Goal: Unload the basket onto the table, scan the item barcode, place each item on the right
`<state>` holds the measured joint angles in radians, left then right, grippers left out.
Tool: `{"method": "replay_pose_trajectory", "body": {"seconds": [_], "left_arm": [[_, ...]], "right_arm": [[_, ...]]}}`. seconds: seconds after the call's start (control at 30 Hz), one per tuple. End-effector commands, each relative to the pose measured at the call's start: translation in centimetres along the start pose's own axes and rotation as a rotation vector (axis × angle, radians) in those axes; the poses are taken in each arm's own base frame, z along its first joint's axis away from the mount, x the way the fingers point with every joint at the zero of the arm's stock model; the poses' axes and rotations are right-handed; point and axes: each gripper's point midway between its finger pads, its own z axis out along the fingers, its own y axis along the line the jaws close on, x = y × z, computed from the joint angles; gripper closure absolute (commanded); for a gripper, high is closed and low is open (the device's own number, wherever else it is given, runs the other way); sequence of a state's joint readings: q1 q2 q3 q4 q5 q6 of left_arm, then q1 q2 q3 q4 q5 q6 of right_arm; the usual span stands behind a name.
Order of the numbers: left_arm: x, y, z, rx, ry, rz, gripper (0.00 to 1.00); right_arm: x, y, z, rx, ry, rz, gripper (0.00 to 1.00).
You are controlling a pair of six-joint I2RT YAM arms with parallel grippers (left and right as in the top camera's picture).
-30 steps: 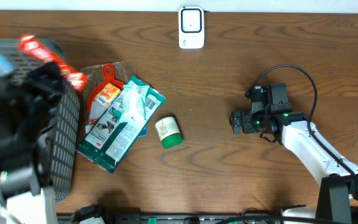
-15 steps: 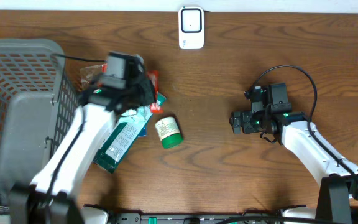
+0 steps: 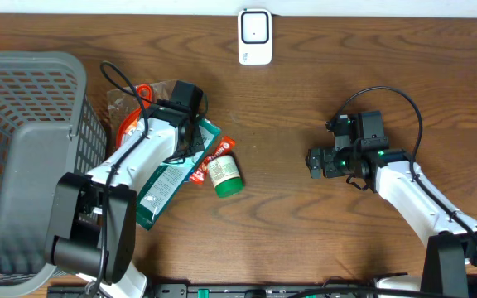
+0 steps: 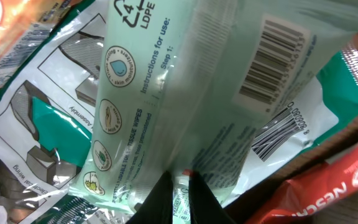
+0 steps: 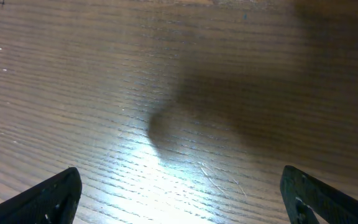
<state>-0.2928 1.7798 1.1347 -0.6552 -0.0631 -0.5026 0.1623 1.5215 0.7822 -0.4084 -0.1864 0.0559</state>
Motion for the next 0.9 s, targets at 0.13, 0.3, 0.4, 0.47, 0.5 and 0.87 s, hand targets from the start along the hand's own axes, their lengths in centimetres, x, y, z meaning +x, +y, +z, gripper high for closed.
{"method": "replay_pose_trajectory", "body": {"seconds": [0.13, 0.3, 0.4, 0.47, 0.5, 0.87], "left_arm": [[-0.8, 0.8, -2.0, -0.021, -0.068, -0.026, 0.83], [-2.3, -1.0, -7.9, 0.072, -0.218, -0.009, 0.60], [-2.9, -1.5, -12.2, 0.102, -0.342, 0.003, 0.53], [-3.1, -1.2, -15.5, 0.098, -0.440, -0.012, 0.53], [-3.2, -0.8, -17.3, 0.093, -0.497, -0.032, 0.52], [0.8, 2.9, -24.2, 0.037, -0.636, -0.061, 0.25]], "right_arm": [[0.4, 0.4, 0.2, -0.009, 0.010, -0.015, 0.01], [0.2, 0.4, 0.2, -0.011, 0.004, -0.016, 0.01], [0.1, 0.4, 0.2, -0.014, 0.001, -0.006, 0.01], [0.1, 0.7, 0.2, -0.031, 0.001, -0.006, 0.01], [0.1, 1.0, 0.2, -0.044, 0.002, -0.006, 0.01], [-1.7, 7.1, -2.1, -0.397, -0.022, -0.036, 0.01]]}}
